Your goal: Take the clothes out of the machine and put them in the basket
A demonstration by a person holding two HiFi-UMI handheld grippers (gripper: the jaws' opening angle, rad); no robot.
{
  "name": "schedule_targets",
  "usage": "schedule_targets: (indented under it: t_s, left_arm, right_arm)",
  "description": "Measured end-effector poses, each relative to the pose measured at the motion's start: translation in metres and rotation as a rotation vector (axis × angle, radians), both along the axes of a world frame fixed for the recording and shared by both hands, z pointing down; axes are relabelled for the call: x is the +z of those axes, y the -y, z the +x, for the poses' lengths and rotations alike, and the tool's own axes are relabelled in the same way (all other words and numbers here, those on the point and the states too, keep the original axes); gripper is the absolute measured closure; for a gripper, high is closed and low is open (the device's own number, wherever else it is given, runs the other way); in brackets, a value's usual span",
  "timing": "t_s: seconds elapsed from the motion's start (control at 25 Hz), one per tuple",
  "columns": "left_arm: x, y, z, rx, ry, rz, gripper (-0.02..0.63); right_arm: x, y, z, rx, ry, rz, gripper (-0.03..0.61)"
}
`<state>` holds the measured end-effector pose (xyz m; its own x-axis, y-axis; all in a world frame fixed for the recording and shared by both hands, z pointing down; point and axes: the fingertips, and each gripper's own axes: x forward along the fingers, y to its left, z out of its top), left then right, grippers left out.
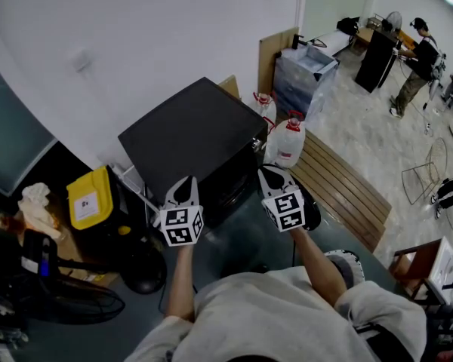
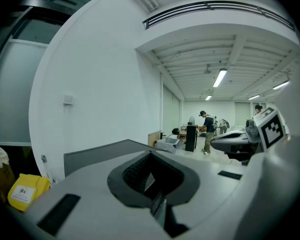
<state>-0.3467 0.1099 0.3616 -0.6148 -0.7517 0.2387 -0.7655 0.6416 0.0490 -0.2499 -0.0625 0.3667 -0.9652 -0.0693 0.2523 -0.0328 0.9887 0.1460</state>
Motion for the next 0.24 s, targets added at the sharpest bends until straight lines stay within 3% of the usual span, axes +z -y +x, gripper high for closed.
schedule_targets:
  t_s: [0.24]
  left_arm:
    - [0.0027,0.0039,-0.0006,0.006,-0.001,-0.002,0.595]
  right_arm:
    - [0.0023,0.0036,-0.0003,0.010,-0.004,0.005,0.555]
